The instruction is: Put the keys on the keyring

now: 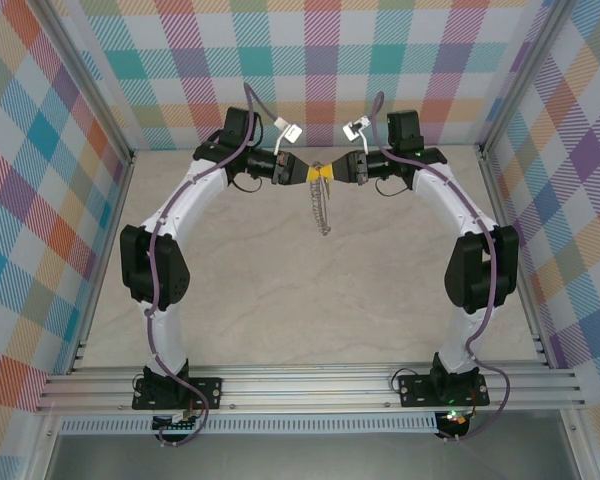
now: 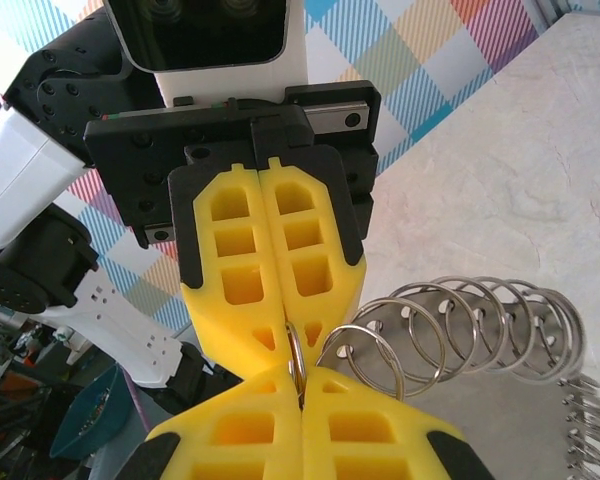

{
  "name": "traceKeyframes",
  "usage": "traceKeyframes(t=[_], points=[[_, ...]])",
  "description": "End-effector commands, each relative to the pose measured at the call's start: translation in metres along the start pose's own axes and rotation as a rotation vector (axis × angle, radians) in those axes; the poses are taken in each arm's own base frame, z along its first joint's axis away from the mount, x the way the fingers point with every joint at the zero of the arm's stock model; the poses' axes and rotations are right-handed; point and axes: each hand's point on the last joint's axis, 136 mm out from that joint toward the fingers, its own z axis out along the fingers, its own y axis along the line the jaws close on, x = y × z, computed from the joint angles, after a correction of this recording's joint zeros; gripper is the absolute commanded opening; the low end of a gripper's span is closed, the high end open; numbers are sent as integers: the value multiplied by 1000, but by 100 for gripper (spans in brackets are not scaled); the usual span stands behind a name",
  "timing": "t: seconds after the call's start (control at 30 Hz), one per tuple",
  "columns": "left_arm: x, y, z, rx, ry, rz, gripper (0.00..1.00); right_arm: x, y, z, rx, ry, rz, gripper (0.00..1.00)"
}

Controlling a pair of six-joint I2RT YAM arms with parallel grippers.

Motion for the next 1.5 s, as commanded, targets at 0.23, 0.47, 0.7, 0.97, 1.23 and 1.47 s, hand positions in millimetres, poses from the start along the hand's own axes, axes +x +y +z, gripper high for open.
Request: traceKeyframes(t=[0.23,0.47,0.7,0.97,1.23,1.47], points=[[-24,-12,-1,-16,-94,105,0,-21,22,-12,40,-74,-68,38],[-29,-13,-3,-28,-110,106,0,-24,14,-34,147,-175,-73,45],[-41,-16,-7,-39,-161,110,0,-20,-7,-42,257,-288,-40,46],[-49,-19,-10,-39,-212,114,0,-15,-6,-27,206,-304,1,46],[-48,-21,-7,-40,-226,109,0,-14,-14,-8,179,-288,17,41],[-49,-20,-9,-76,-251,105,0,-9,-11,-4,133,-290,35,9]])
